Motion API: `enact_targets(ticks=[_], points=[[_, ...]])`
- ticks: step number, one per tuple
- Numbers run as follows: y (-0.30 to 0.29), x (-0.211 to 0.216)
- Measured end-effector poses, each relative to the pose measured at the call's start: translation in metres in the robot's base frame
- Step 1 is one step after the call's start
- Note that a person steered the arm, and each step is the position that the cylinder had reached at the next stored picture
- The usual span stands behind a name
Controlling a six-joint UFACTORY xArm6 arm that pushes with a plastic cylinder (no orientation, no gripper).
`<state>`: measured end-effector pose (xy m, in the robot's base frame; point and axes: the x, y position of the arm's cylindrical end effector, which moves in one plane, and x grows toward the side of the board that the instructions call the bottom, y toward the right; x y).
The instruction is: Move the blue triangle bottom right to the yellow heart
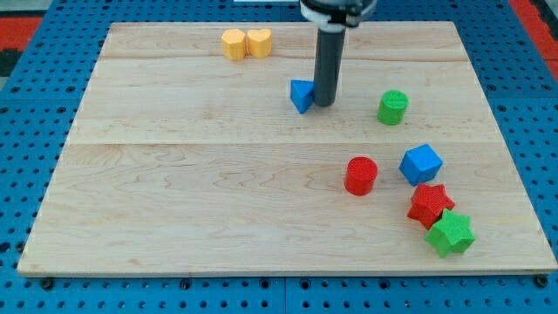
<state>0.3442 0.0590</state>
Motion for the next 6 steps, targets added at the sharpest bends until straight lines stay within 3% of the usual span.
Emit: enact_targets(ticks=[1, 3, 4, 5, 6], points=[[-0.044, -0.020], [-0.015, 0.034], [-0.071, 0.026], [-0.076, -0.022], [-0.067, -0.041]])
